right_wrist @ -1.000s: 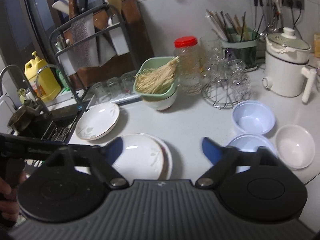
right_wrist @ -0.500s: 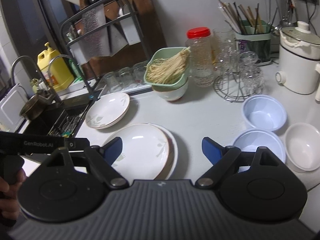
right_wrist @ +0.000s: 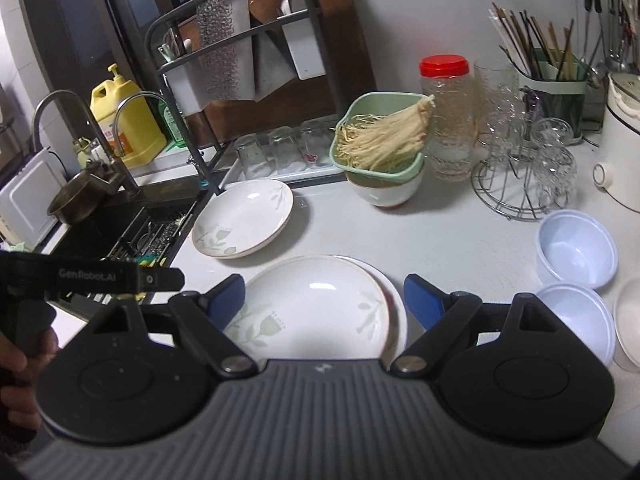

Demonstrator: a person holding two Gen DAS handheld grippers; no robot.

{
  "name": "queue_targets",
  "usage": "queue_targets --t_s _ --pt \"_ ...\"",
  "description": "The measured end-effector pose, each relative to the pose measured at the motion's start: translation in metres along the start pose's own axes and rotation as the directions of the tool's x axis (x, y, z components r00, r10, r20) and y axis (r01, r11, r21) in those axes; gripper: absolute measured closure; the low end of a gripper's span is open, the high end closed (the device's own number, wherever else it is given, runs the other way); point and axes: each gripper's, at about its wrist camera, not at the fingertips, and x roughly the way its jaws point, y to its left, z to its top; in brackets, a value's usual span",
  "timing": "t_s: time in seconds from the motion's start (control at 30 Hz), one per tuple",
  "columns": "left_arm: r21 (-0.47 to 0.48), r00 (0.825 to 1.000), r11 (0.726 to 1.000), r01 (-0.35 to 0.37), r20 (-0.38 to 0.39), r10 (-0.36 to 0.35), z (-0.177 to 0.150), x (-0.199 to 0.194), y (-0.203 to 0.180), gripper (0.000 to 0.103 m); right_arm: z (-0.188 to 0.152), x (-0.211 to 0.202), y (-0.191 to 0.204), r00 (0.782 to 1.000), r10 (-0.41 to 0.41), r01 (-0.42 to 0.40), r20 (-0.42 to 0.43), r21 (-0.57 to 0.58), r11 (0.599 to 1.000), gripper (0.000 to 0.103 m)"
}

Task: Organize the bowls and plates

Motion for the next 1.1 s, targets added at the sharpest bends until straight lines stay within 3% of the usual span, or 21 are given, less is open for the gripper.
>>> queue_targets --t_s 0.33,0.67,1.1 --pt "-0.046 0.999 0.999 -0.013 0.039 0.015 0.029 0.014 0.05 0.019 0.019 0.037 0.022 1.0 0.023 -0.023 -0.017 0.033 0.999 0.016" --pt "-0.083 1.0 0.996 -0.015 0.021 0.016 0.037 0.035 0.085 0.019 0.031 0.072 0.044 0.994 0.075 -0.072 -0.076 0.041 0.997 0.016" --pt "-0.096 0.999 0.995 0.031 -0.017 -0.033 0.06 0.081 0.127 0.019 0.043 0.122 0.066 0.991 0.007 0.006 -0.131 0.103 0.995 0.021"
